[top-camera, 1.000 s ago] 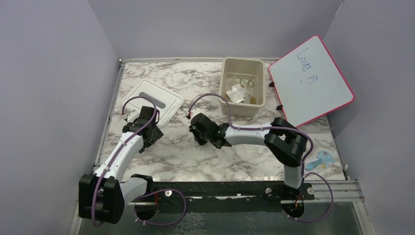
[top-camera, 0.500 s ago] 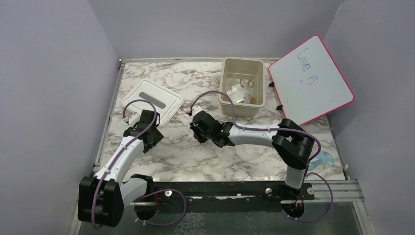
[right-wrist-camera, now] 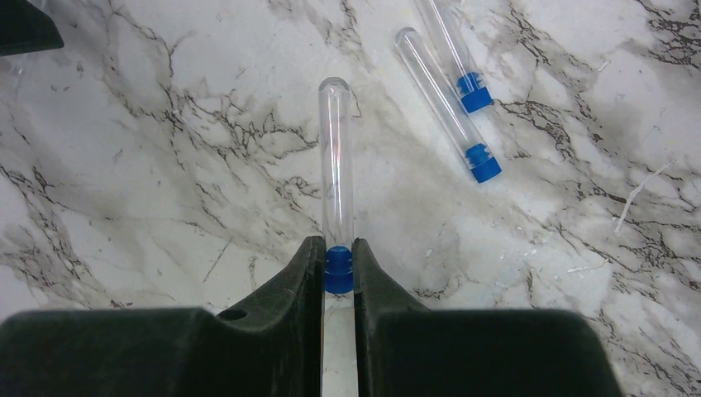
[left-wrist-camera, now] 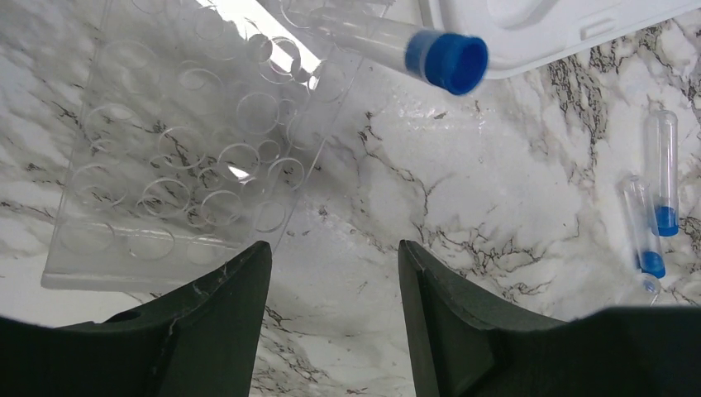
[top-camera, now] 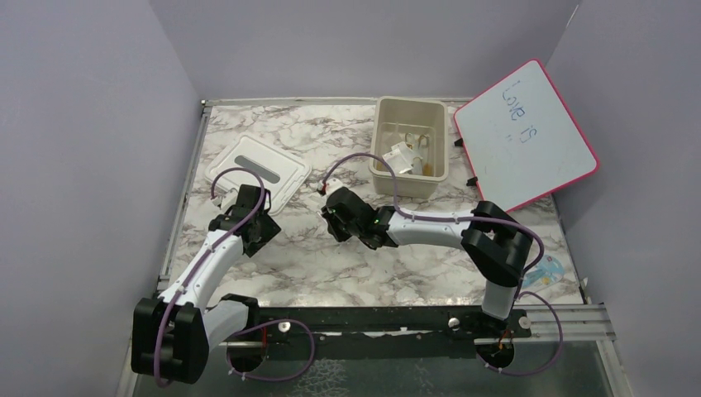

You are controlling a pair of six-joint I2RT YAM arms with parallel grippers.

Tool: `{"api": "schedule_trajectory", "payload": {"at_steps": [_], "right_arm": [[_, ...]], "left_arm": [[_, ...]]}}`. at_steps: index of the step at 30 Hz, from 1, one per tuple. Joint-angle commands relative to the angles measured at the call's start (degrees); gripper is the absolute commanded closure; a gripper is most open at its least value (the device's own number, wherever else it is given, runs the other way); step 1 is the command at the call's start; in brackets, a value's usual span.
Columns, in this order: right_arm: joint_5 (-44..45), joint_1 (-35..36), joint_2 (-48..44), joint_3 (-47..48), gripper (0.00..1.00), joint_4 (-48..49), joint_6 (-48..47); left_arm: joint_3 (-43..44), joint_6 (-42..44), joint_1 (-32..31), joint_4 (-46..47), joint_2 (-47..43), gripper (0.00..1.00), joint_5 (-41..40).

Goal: Organize the chemistry lab equipment

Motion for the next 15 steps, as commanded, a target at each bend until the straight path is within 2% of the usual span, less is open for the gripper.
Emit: {"api": "schedule_trajectory", "payload": {"at_steps": [1,11,15], "right_arm": [[1.66,0.13,-2.28,-1.17,0.91,1.53,0.97],[1.41,0.14,-2.84,-1.46,0.91,1.62,1.28],[1.35,0.13,-3.16,-1.48,0.91,1.54,1.41]], "left_arm": [[0.31,0.29,-0.26,1.28,-1.05,0.39,1.44],[4.83,2.49,-0.18,-3.16,-2.06,0.36,-5.83],[6.38,2.83,-0.18,-5.08,-2.44,0.28,-9.16]]}}
